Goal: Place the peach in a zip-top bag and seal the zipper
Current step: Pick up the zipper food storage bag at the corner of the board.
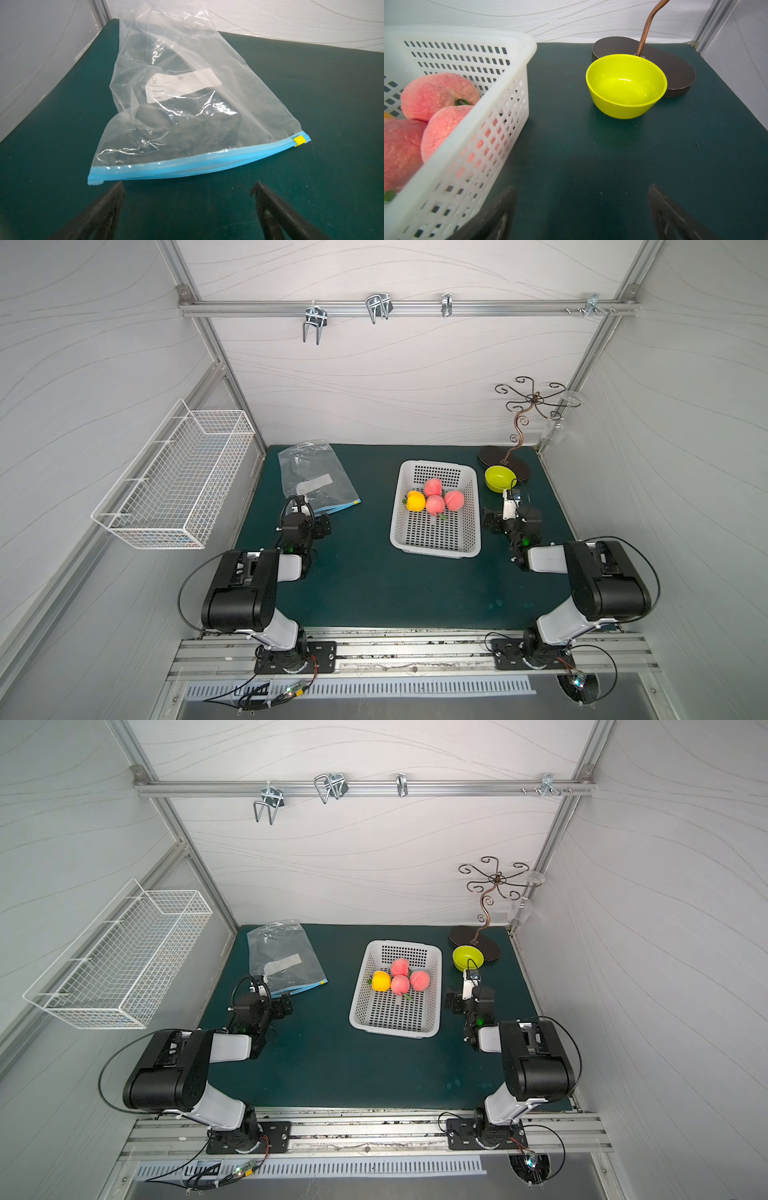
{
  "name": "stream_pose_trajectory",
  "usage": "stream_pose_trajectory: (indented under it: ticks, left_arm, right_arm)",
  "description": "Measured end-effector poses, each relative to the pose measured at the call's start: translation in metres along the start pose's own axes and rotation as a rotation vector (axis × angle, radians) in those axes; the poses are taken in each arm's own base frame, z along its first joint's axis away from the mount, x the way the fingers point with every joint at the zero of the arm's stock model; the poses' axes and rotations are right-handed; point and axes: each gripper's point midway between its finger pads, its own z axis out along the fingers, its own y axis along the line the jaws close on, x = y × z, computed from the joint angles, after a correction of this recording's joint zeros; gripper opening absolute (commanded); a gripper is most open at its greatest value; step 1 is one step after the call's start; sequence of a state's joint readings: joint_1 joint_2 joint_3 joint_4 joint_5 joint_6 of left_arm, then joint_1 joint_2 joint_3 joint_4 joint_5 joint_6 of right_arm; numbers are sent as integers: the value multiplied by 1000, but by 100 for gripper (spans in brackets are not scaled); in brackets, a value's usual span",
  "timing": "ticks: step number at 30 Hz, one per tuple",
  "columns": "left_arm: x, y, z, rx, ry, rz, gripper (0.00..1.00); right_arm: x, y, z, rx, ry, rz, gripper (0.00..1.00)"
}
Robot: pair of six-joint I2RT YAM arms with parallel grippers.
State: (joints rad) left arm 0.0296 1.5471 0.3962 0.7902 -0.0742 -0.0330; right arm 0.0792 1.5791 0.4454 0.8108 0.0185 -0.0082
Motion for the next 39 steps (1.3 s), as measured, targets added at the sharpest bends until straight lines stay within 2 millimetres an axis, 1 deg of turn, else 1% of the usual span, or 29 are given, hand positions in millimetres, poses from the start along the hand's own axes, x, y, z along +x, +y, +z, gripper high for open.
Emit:
stream_pose_trajectory:
  ticks: [7, 10, 12, 14, 16, 19, 21, 23, 26, 30, 32, 35, 37, 39]
  left_arm:
    - [-1, 2, 0, -10, -2, -4, 100]
    - [-7, 8, -6, -49, -13, -18, 100]
    - [-19, 13, -14, -77, -39, -32, 100]
    - [-35, 19, -25, -110, -73, -55, 100]
    - [-45, 23, -32, -136, -78, -75, 100]
    - [-62, 27, -37, -167, -48, -108, 100]
    - [-74, 25, -39, -180, -12, -120, 100]
    - [-85, 21, -42, -191, 27, -109, 100]
    - [-100, 6, -48, -181, 95, -57, 100]
    - [-113, -20, -51, -109, 212, 70, 99]
    - [-111, -30, -48, -59, 297, 156, 97]
    - [-104, -38, -42, 0, 440, 307, 86]
    - [-97, -41, -38, 31, 506, 406, 86]
    - [-87, -43, -39, 63, 555, 475, 86]
  right_arm:
    - [0, -2, -1, 13, -1, 0, 99]
    - [-4, -9, -9, 61, -11, 13, 99]
    - [-12, -15, -17, 95, -32, 23, 99]
    - [-26, -20, -26, 128, -71, 36, 99]
    - [-38, -25, -34, 156, -99, 48, 99]
    - [-47, -29, -47, 183, -100, 83, 99]
    - [-54, -29, -55, 186, -80, 112, 99]
    - [-65, -28, -60, 180, -61, 140, 99]
    - [-79, -22, -70, 149, -45, 178, 99]
    - [-79, -8, -80, 81, 19, 218, 99]
    - [-77, 0, -82, 40, 63, 232, 99]
    - [-79, 11, -87, -22, 114, 253, 99]
    - [-79, 18, -89, -59, 137, 264, 99]
    - [-77, 24, -92, -89, 158, 278, 99]
